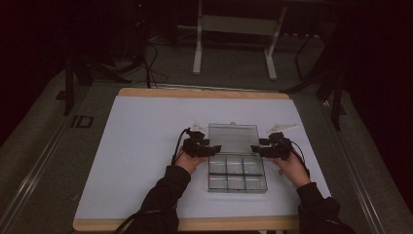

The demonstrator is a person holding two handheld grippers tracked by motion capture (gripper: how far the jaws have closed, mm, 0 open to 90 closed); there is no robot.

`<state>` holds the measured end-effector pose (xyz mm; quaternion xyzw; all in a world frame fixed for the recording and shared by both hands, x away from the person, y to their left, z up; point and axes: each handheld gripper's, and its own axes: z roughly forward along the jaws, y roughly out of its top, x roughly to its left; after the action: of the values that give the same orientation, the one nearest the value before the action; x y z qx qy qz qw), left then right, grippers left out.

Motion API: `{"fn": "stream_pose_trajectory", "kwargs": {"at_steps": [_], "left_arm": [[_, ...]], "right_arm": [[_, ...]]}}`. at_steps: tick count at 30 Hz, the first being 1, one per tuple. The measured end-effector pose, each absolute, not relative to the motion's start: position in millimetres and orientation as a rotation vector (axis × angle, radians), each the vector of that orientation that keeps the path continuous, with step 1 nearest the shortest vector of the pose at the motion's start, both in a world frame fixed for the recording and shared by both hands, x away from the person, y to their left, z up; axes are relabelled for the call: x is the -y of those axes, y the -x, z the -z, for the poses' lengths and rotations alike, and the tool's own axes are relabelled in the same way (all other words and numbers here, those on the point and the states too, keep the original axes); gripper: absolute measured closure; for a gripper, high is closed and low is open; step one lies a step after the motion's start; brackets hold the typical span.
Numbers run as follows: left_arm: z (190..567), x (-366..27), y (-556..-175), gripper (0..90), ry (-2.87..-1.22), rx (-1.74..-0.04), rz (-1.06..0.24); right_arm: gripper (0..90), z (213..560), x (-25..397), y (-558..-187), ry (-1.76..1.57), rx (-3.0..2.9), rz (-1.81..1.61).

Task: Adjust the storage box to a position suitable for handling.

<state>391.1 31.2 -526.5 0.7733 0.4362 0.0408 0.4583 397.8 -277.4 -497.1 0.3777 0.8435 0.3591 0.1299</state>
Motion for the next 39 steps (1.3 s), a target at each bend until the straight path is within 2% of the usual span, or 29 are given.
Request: {"fn": "stream_pose_trajectory", "kwargs": {"at_steps": [10, 15, 20, 31, 35, 39], "left_arm": [[523, -29, -389, 34.3, -1.934, -1.062, -0.165], [517, -29, -385, 16.1, -1.937, -1.020, -0.182], [509, -30, -380, 2.7, -1.964, -0.971, -0.187], [495, -39, -359, 2.5, -1.986, -0.916, -0.202], [491, -46, -350, 2.5, -1.989, -0.906, -0.206], [489, -55, -342, 2.5, -1.988, -0.908, -0.215]], "right_arm": [[44.8, 499, 276, -399, -1.106, -2.471, -1.026], [41.9, 495, 276, -398, -1.095, -2.480, -1.036], [40.2, 488, 277, -397, -1.088, -2.484, -1.041], [35.9, 475, 284, -388, -1.037, -2.543, -1.019], [31.6, 474, 288, -384, -1.022, -2.561, -0.987], [31.8, 472, 295, -378, -0.995, -2.582, -0.967]]}}
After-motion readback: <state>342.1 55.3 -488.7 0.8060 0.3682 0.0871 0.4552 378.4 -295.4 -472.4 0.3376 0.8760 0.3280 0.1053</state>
